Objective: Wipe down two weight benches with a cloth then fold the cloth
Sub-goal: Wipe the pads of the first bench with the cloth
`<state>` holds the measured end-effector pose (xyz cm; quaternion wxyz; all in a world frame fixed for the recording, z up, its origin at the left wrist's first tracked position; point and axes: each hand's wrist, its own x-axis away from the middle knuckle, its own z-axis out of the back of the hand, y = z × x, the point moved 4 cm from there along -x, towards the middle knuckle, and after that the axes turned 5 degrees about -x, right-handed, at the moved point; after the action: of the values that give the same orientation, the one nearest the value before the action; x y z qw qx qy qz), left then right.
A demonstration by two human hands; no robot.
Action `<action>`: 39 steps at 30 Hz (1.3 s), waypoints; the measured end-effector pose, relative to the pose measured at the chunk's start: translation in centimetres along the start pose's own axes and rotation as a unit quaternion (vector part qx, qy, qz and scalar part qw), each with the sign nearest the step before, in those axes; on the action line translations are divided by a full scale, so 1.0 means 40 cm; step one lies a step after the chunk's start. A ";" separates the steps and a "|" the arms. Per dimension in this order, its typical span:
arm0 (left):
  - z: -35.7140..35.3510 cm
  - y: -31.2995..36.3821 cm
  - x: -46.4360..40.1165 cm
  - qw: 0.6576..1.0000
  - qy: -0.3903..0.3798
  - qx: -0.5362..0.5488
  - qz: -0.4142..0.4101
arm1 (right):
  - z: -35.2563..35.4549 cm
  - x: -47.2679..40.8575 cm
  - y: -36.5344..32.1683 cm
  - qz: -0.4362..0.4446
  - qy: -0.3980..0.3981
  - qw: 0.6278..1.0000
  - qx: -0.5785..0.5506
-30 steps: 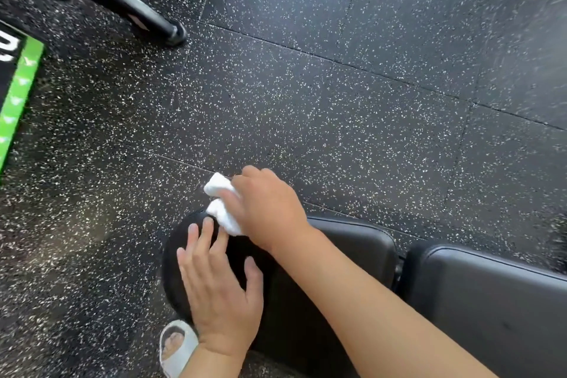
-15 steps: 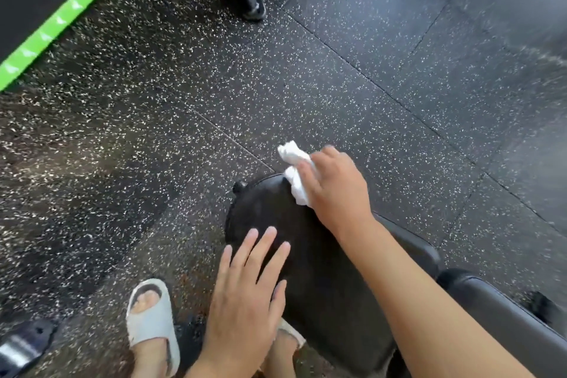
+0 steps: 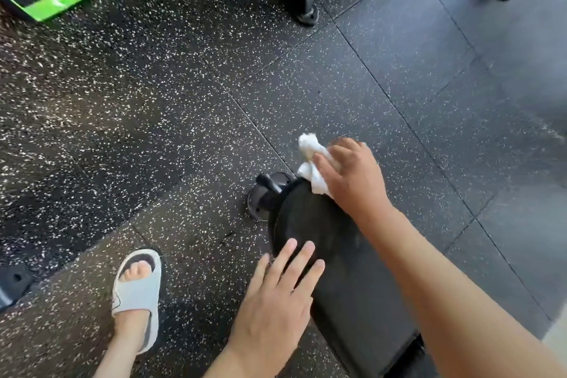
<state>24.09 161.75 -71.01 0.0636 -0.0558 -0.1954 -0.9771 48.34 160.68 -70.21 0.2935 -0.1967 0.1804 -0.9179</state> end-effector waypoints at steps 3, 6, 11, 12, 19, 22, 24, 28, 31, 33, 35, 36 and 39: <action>0.013 -0.008 -0.009 1.000 -0.002 0.007 -0.007 | -0.035 0.009 -0.052 0.043 0.016 0.997 0.068; 0.014 -0.012 -0.020 0.999 -0.038 -0.002 -0.022 | -0.115 0.051 -0.185 0.221 -0.062 0.963 0.141; 0.028 -0.018 -0.022 0.998 -0.059 0.006 -0.015 | -0.195 0.066 -0.227 0.328 -0.205 0.906 0.172; 0.031 -0.016 -0.022 0.999 -0.052 0.004 -0.014 | -0.170 0.043 -0.201 0.316 -0.166 0.922 0.150; 0.026 -0.015 -0.018 0.998 -0.040 0.044 -0.003 | -0.020 0.057 0.019 0.047 0.158 0.986 -0.001; 0.024 -0.034 -0.017 0.998 0.001 0.050 -0.035 | -0.046 0.174 0.017 0.106 0.182 0.978 -0.013; 0.022 -0.058 -0.015 0.996 0.011 0.069 -0.057 | -0.067 0.264 0.028 0.143 0.162 0.976 -0.036; 0.031 -0.101 -0.052 0.993 0.012 0.074 -0.090 | -0.057 0.388 0.111 0.206 0.108 0.972 -0.007; 0.047 -0.101 -0.140 0.991 0.014 0.046 -0.128 | -0.002 0.355 0.206 0.168 0.136 0.976 0.022; 0.053 -0.077 -0.217 0.989 0.012 0.020 -0.147 | 0.036 0.313 0.246 0.083 0.199 0.976 0.001; 0.054 -0.042 -0.290 0.988 0.008 0.000 -0.156 | 0.047 0.290 0.251 -0.006 0.242 0.970 -0.025; 0.054 -0.023 -0.325 0.987 0.006 -0.008 -0.161 | 0.044 0.291 0.245 -0.029 0.255 0.966 -0.028; 0.046 0.038 -0.405 0.980 -0.010 -0.030 -0.195 | 0.020 0.355 0.227 -0.040 0.268 0.961 -0.051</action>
<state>40.41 162.74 -70.91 -0.1321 -0.0279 -0.1740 -0.9754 42.32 144.92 -69.94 0.1864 0.0351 0.2911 -0.9377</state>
